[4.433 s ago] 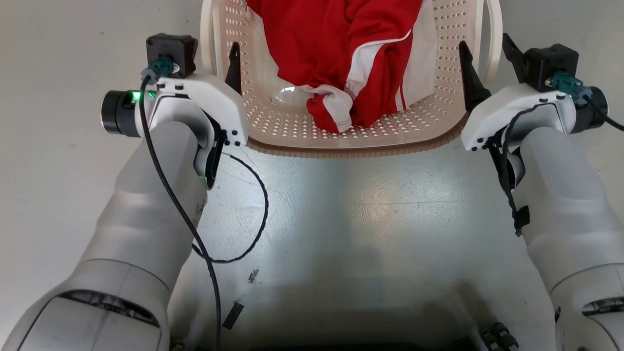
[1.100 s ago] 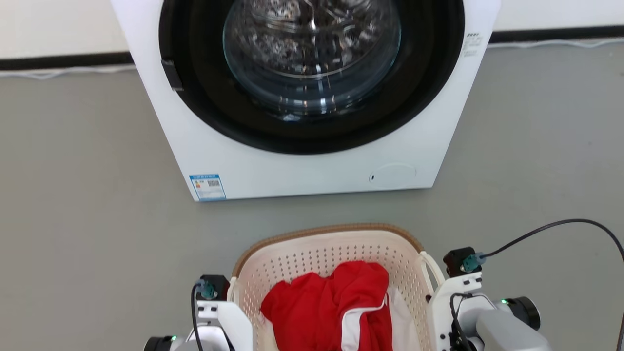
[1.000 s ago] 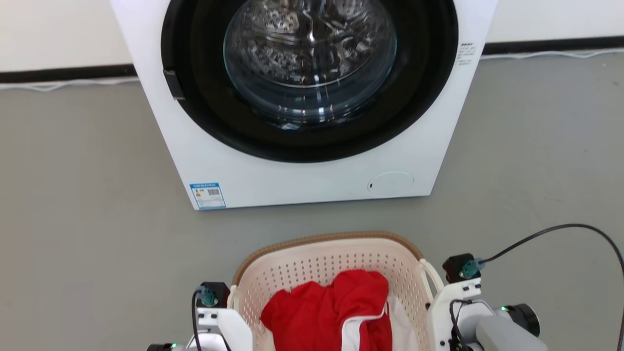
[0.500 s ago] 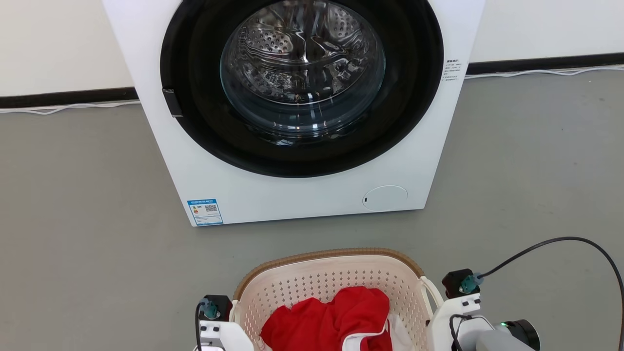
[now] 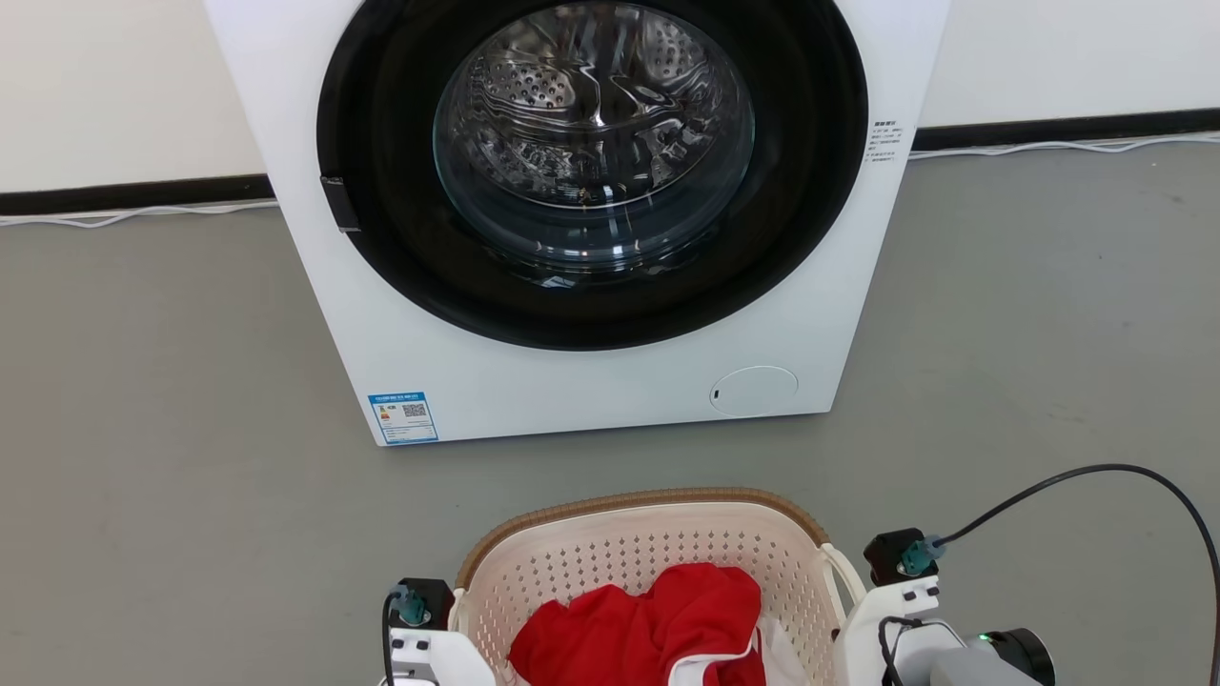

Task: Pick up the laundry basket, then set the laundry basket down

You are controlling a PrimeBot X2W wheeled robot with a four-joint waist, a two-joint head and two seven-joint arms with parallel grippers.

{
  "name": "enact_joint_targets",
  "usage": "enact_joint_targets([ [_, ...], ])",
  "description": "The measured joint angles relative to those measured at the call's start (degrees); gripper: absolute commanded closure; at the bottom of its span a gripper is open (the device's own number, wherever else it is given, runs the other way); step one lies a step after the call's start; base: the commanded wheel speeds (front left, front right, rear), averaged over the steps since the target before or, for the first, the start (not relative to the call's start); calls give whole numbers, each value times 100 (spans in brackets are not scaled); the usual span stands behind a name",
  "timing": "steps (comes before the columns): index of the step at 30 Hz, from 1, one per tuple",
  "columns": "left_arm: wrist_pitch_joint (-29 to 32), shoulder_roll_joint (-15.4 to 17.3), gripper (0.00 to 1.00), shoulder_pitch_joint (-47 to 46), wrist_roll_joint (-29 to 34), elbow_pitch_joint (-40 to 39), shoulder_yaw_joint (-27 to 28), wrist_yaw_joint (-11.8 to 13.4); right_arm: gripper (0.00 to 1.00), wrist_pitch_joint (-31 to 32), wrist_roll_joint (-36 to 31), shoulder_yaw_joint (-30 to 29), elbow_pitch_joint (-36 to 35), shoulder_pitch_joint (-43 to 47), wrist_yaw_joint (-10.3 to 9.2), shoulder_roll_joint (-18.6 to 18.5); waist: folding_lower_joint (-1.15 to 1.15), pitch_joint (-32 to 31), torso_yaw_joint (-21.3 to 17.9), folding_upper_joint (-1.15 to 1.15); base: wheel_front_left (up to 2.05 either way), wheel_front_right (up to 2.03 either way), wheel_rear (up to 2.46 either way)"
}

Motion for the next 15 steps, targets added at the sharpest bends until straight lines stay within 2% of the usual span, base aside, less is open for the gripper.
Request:
enact_joint_targets([
  [15,-10,2,100,0,-151,8,-156,0,100,-1,182,148,35,-1,0,-3,0,-26,25,0,0,0,0],
])
